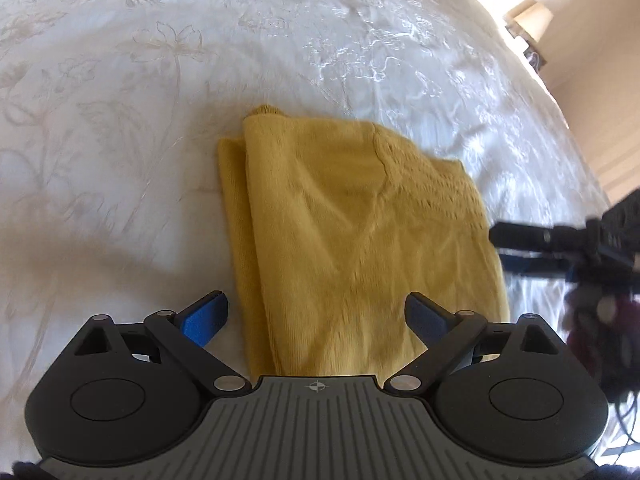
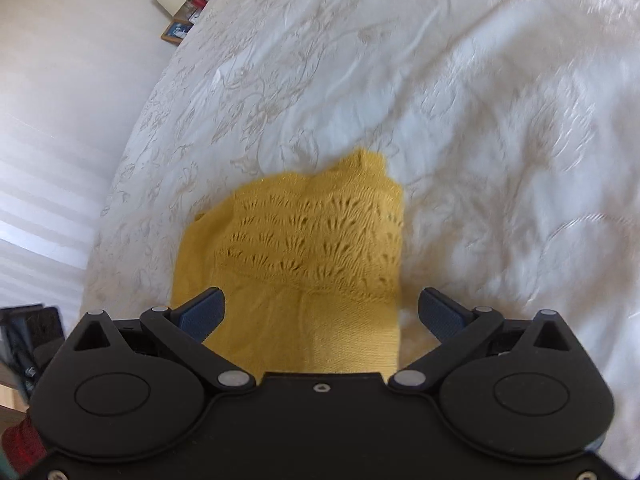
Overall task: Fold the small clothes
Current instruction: 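Grasp the sweater edge with both tools and fold it over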
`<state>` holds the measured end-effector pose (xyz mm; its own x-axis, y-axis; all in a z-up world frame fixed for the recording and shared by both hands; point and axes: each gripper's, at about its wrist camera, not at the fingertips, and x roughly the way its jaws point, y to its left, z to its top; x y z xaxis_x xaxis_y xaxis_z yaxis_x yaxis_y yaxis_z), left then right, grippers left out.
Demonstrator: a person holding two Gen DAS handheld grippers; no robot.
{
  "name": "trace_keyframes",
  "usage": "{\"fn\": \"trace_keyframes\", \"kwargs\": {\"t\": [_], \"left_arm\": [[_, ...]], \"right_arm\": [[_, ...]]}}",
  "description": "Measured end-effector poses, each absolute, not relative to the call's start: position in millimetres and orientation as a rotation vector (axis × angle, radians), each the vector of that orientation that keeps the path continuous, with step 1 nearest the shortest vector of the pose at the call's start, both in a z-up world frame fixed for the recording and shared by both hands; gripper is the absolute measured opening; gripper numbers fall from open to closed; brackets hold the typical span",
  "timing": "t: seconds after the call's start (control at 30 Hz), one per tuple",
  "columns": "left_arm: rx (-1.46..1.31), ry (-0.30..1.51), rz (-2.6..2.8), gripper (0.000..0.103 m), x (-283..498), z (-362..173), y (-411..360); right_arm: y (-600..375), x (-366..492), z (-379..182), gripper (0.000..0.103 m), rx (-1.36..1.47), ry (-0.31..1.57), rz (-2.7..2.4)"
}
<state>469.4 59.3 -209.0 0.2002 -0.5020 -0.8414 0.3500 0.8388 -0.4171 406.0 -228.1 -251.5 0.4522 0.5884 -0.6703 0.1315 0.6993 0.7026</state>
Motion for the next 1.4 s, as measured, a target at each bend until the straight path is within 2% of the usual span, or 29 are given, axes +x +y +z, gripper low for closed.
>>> {"fn": "trace_keyframes", "kwargs": {"t": [0.07, 0.13, 0.23, 0.5, 0.53, 0.57, 0.6, 0.63, 0.67, 0.7, 0.87, 1.23, 1.4], "left_arm": [[-0.182, 1.267, -0.603, 0.096, 481.9, -216.8, 55.7], [-0.249, 1.289, -0.613, 0.102, 493.1, -223.5, 53.5], [-0.295, 1.297, -0.611, 0.102, 499.2, -226.5, 53.8], [-0.158, 1.271, -0.647, 0.101, 496.9, -220.3, 33.1], [-0.169, 1.260, -0.656, 0.092, 496.1, -220.1, 31.4], [-0.177, 1.246, -0.653, 0.078, 494.1, -219.3, 32.0], [-0.180, 1.239, -0.645, 0.048, 492.7, -218.8, 33.0], [-0.196, 1.243, -0.649, 0.034, 492.6, -219.2, 32.6], [-0.206, 1.244, -0.658, 0.028, 491.7, -218.4, 33.0], [-0.195, 1.232, -0.666, 0.026, 489.7, -215.4, 32.0], [-0.087, 1.140, -0.700, 0.025, 468.8, -181.8, 16.9], [-0.050, 0.903, -0.843, 0.025, 382.4, -84.5, 12.4], [-0.015, 0.908, -0.902, 0.025, 339.3, -65.0, 4.2]], "right_arm": [[-226.1, 416.4, -260.5, 0.103, 0.817, 1.094, 0.349], [-223.2, 423.9, -267.0, 0.103, 0.842, 1.088, 0.365], [-225.8, 430.9, -272.9, 0.103, 0.905, 1.069, 0.375], [-222.0, 431.6, -271.4, 0.103, 0.946, 1.060, 0.325], [-220.5, 431.6, -270.3, 0.103, 0.939, 1.064, 0.320], [-217.5, 432.8, -267.8, 0.096, 0.914, 1.069, 0.305], [-216.0, 432.0, -264.0, 0.071, 0.872, 1.074, 0.288], [-213.2, 432.1, -260.6, 0.054, 0.817, 1.095, 0.268], [-211.5, 431.2, -255.8, 0.045, 0.786, 1.102, 0.274], [-210.1, 429.0, -248.1, 0.044, 0.748, 1.091, 0.272], [-181.2, 414.8, -195.2, 0.041, 0.533, 1.025, 0.267], [-174.7, 320.7, -92.0, 0.041, 0.528, 0.825, 0.223], [-177.0, 274.1, -73.3, 0.041, 0.544, 0.836, 0.222]]}}
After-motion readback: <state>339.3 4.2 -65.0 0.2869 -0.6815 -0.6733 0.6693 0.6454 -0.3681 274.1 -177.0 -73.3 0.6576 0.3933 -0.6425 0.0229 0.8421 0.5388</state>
